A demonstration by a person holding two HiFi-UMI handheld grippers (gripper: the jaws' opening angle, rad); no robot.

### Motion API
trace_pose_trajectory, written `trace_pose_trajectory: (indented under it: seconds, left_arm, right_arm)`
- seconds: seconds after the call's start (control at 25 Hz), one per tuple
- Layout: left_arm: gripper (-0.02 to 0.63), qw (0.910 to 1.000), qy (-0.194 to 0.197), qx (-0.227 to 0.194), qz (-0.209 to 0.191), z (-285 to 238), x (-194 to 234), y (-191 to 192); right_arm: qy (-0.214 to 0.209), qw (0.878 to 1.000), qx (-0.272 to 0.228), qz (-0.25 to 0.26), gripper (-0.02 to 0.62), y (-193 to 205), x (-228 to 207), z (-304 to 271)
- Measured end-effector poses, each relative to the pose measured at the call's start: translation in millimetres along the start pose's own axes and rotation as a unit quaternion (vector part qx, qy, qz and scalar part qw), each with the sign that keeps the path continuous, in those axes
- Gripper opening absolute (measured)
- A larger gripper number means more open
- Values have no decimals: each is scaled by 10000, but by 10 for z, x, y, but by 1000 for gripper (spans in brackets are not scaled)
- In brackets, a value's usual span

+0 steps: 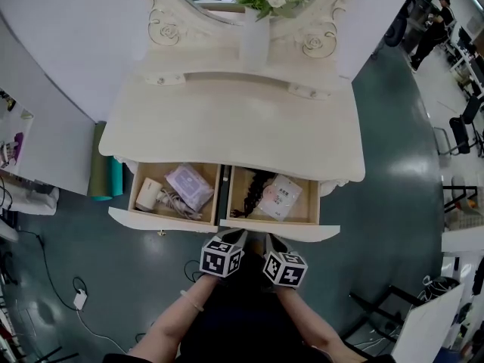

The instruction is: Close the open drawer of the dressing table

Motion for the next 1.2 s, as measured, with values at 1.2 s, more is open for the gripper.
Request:
trace_pose_trajectory:
  seconds: [1.2]
  left_arm:
    - [26,9993,-263,-123,221,-288,36,-266]
  right_arm:
    - [-103,9999,-109,67,15,-268,-39,-281]
Point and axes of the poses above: the fingertips, and each gripper's own axes: z backward along the fingers, x to its left, y out of its underside, the point moved 7 cm from there along z, backward along the fingers, and after that the axes turned 5 degrees about -x, right-handed, at the moved point
